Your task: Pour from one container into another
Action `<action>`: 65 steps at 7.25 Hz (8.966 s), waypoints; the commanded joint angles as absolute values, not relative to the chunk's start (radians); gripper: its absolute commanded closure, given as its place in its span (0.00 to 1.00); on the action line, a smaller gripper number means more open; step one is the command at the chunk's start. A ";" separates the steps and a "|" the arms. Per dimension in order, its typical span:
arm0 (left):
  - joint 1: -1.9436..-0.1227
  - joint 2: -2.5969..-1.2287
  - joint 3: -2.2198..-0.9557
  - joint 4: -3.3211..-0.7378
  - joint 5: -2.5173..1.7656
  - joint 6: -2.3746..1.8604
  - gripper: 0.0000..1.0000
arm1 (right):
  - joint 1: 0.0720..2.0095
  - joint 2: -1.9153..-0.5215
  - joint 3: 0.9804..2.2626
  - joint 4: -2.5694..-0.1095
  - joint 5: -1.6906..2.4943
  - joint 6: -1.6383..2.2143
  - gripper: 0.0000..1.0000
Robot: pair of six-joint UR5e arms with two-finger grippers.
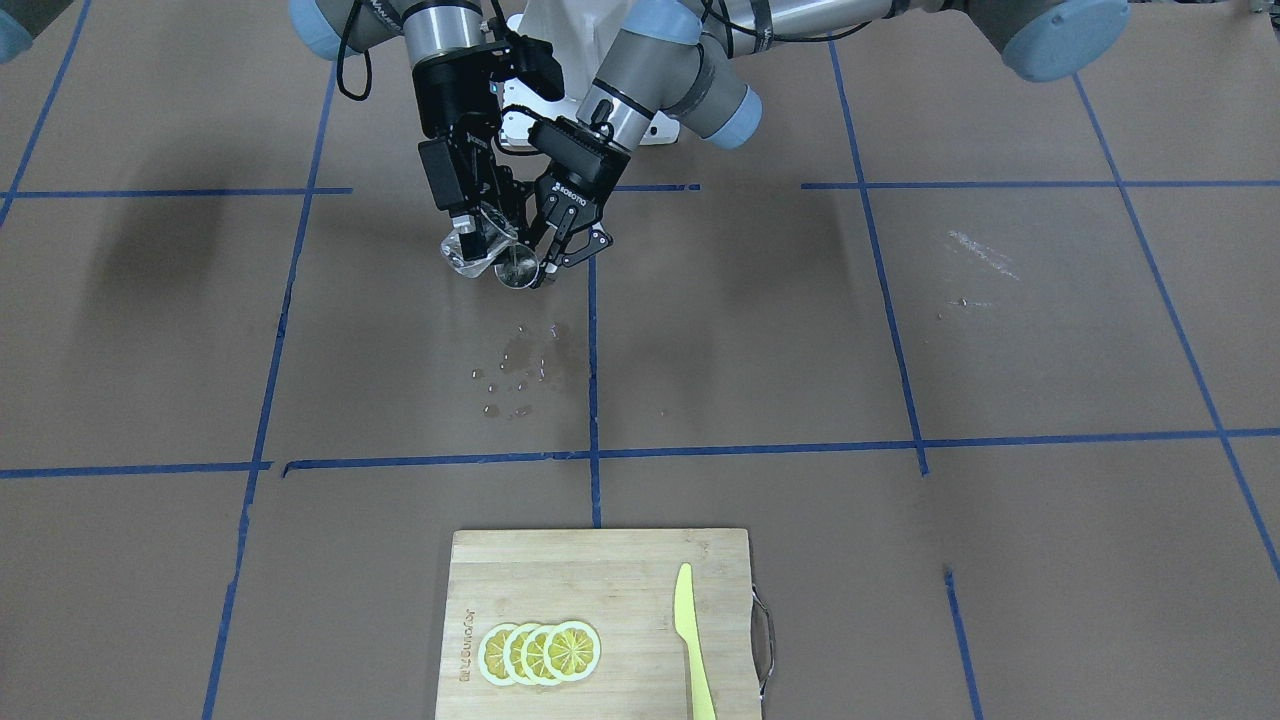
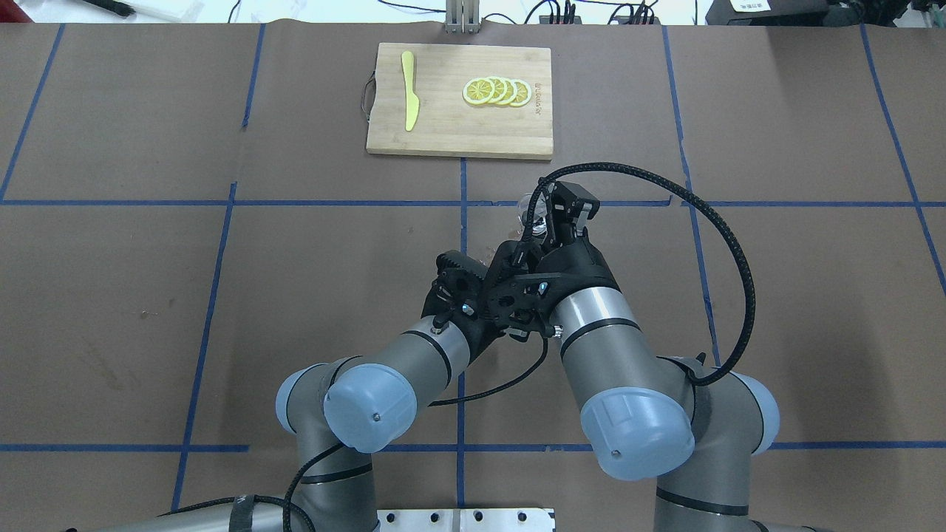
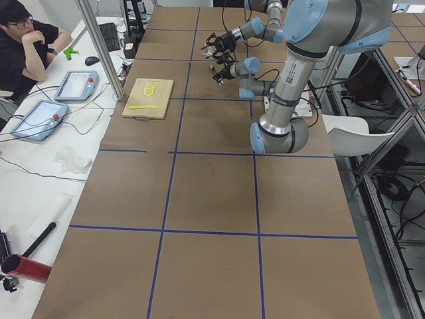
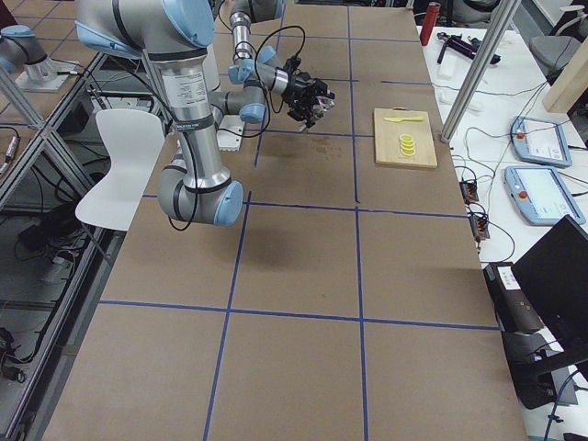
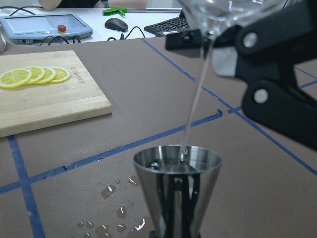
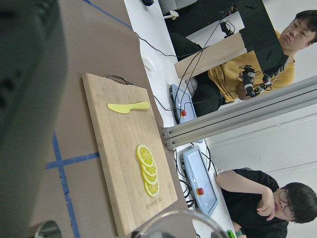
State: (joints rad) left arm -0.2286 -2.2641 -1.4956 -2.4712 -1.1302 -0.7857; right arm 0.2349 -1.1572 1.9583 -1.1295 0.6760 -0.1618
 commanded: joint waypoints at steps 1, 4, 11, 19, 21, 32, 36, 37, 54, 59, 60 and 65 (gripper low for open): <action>-0.229 -2.264 -1.496 -2.471 -1.131 -0.788 1.00 | 0.236 -1.163 1.957 -1.129 0.675 -0.099 1.00; -0.229 -2.266 -1.497 -2.471 -1.129 -0.790 1.00 | 0.236 -1.164 1.960 -1.127 0.676 -0.022 1.00; -0.229 -2.261 -1.508 -2.471 -1.129 -0.792 1.00 | 0.253 -1.219 1.999 -1.117 0.676 0.386 1.00; -0.239 -2.131 -1.626 -2.499 -0.984 -1.012 1.00 | 0.415 -1.517 2.085 -0.937 0.863 1.076 1.00; -0.250 -2.058 -1.635 -2.497 -0.852 -1.125 1.00 | 0.448 -1.546 2.083 -0.939 0.934 1.161 1.00; -0.252 -1.631 -1.646 -2.500 -0.242 -1.292 1.00 | 0.509 -1.651 1.976 -0.933 0.957 1.367 1.00; -0.252 -1.621 -1.593 -2.503 -0.242 -1.355 1.00 | 0.411 -1.671 1.908 -0.793 0.824 1.381 1.00; -0.252 -1.623 -1.559 -2.505 -0.241 -1.376 1.00 | 0.402 -1.672 1.908 -0.793 0.815 1.381 1.00; -0.193 -1.598 -1.513 -2.507 -0.296 -1.417 0.82 | 0.331 -1.681 1.870 -0.793 0.713 1.402 1.00; -0.189 -1.598 -1.514 -2.507 -0.319 -1.417 0.53 | 0.330 -1.681 1.862 -0.793 0.710 1.402 1.00; -0.189 -1.598 -1.514 -2.507 -0.319 -1.417 0.49 | 0.328 -1.681 1.862 -0.793 0.709 1.402 1.00; -0.189 -1.580 -1.592 -2.508 -0.435 -1.372 0.00 | 0.307 -1.681 1.853 -0.781 0.680 1.413 1.00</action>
